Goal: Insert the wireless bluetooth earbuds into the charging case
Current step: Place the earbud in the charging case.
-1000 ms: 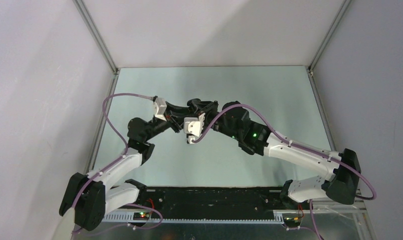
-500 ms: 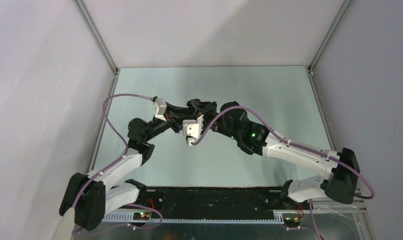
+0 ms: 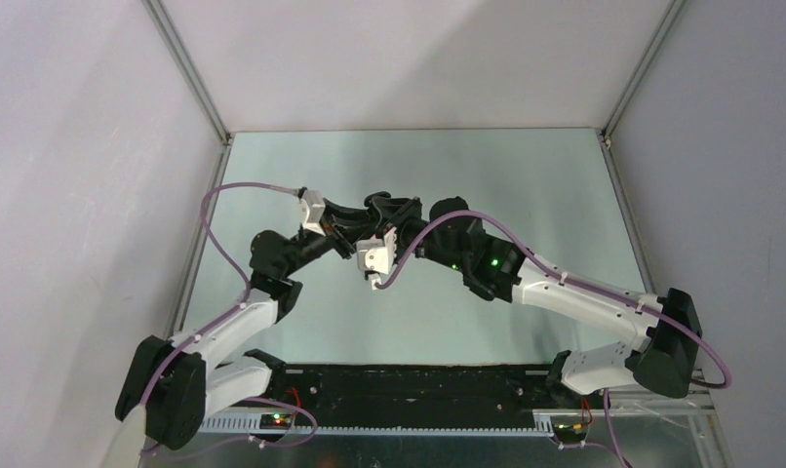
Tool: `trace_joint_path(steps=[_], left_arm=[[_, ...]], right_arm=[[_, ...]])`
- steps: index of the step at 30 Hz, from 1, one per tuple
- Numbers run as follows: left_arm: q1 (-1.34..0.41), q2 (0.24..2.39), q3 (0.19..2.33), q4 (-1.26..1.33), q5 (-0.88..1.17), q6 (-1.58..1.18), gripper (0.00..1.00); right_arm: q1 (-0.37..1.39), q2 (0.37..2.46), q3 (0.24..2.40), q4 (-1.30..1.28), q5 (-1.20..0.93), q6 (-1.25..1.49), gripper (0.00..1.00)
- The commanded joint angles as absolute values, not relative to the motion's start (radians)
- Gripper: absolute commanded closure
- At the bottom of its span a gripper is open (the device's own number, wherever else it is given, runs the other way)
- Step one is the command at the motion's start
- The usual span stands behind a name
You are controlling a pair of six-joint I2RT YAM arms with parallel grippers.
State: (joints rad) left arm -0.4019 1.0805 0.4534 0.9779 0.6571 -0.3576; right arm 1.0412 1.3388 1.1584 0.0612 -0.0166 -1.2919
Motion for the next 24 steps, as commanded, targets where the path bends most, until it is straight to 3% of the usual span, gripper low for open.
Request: trace_joint_path(steps=[1, 24], left_arm=[[-0.403, 1.079, 0.462, 1.023, 0.611, -0.337, 1.00], [-0.410, 1.082, 0.444, 1.023, 0.627, -0.274, 1.00]], right_arm=[[1.042, 1.325, 1.200, 0.020, -0.064, -1.304, 0.88], [1.016, 1.316, 1.248, -0.094, -0.116, -1.286, 0.65]])
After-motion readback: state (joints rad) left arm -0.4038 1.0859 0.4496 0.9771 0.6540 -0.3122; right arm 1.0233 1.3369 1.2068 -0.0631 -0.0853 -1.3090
